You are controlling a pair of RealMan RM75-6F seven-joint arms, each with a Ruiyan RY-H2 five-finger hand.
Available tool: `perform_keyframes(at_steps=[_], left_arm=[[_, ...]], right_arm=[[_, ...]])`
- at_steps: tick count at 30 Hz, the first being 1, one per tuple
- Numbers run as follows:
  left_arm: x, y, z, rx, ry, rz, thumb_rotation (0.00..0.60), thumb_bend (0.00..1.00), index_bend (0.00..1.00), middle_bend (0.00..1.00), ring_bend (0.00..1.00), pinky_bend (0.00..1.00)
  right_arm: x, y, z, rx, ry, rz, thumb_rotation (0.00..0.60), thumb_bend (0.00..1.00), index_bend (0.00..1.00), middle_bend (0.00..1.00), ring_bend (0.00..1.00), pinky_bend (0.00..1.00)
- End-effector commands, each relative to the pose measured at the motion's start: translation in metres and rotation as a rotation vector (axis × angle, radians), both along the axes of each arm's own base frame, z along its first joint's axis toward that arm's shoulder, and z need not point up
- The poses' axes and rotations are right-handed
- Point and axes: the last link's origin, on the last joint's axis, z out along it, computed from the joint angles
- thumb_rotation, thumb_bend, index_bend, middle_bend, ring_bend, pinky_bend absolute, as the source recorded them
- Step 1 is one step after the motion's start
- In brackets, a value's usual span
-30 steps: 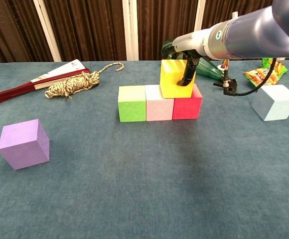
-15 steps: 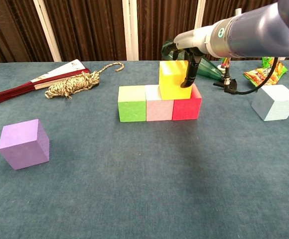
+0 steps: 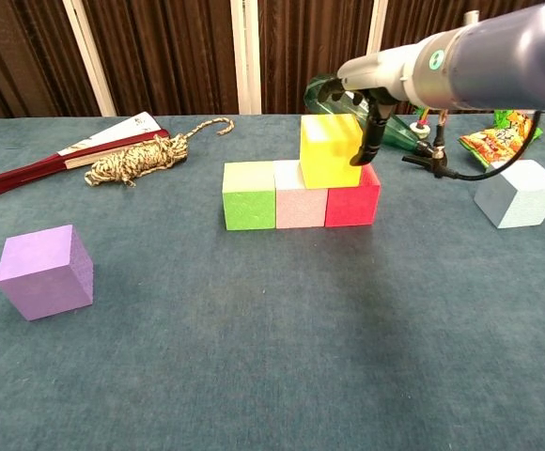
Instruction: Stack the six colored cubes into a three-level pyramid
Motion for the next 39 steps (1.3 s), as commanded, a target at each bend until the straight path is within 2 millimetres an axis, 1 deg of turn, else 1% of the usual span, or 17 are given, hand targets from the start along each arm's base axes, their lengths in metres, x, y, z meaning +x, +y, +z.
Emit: perform_keyframes(at_steps=[1, 5, 7, 12, 15, 18, 21, 27, 29, 32, 36, 39], left_arm=[[0.000, -0.001, 0.000, -0.001, -0.002, -0.002, 0.600, 0.13, 0.00, 0.00, 0.00, 0.03], [0.002, -0.003, 0.000, -0.004, -0.002, -0.009, 0.600, 0.13, 0.00, 0.00, 0.00, 0.03], [0.002, -0.004, 0.000, -0.005, 0.000, -0.014, 0.600, 0.13, 0.00, 0.00, 0.00, 0.03], [0.004, -0.006, -0.002, -0.010, 0.009, -0.021, 0.600, 0.12, 0.00, 0.00, 0.00, 0.03], [0.006, -0.008, -0.006, -0.021, 0.019, -0.028, 0.600, 0.09, 0.00, 0.00, 0.00, 0.03], [0.009, -0.012, -0.012, -0.039, 0.034, -0.041, 0.600, 0.09, 0.00, 0.00, 0.00, 0.03], [0.009, -0.018, -0.020, -0.077, 0.063, -0.052, 0.600, 0.09, 0.00, 0.00, 0.00, 0.03], [0.001, -0.033, -0.027, -0.167, 0.188, -0.069, 0.600, 0.08, 0.00, 0.00, 0.00, 0.04], [-0.006, -0.039, -0.030, -0.192, 0.231, -0.050, 0.600, 0.08, 0.00, 0.00, 0.00, 0.04], [-0.014, -0.045, -0.036, -0.211, 0.250, -0.007, 0.600, 0.08, 0.00, 0.01, 0.00, 0.04], [-0.020, -0.046, -0.051, -0.262, 0.265, 0.014, 0.600, 0.08, 0.00, 0.02, 0.01, 0.08], [-0.023, -0.042, -0.062, -0.288, 0.303, 0.013, 0.600, 0.08, 0.00, 0.02, 0.01, 0.08]], right_arm=[[-0.018, 0.013, 0.018, -0.047, -0.013, 0.003, 0.600, 0.29, 0.00, 0.05, 0.09, 0.13], [-0.045, 0.032, 0.037, -0.100, -0.038, -0.002, 0.600, 0.29, 0.00, 0.04, 0.07, 0.11], [-0.065, 0.045, 0.048, -0.127, -0.053, -0.018, 0.600, 0.29, 0.00, 0.03, 0.06, 0.10], [-0.105, 0.070, 0.068, -0.179, -0.056, -0.047, 0.600, 0.29, 0.00, 0.02, 0.01, 0.07], [-0.125, 0.085, 0.079, -0.218, -0.061, -0.056, 0.600, 0.29, 0.00, 0.00, 0.00, 0.05], [-0.143, 0.098, 0.088, -0.258, -0.078, -0.066, 0.600, 0.29, 0.00, 0.00, 0.00, 0.05], [-0.156, 0.108, 0.094, -0.286, -0.118, -0.086, 0.600, 0.29, 0.00, 0.00, 0.00, 0.05], [-0.171, 0.114, 0.101, -0.302, -0.178, -0.108, 0.600, 0.29, 0.00, 0.00, 0.00, 0.05], [-0.174, 0.114, 0.102, -0.301, -0.202, -0.110, 0.600, 0.29, 0.00, 0.00, 0.00, 0.05], [-0.177, 0.115, 0.100, -0.288, -0.222, -0.112, 0.600, 0.29, 0.00, 0.00, 0.00, 0.05], [-0.179, 0.115, 0.101, -0.279, -0.241, -0.109, 0.600, 0.29, 0.00, 0.00, 0.00, 0.05], [-0.180, 0.116, 0.100, -0.269, -0.252, -0.110, 0.600, 0.29, 0.00, 0.00, 0.00, 0.05]])
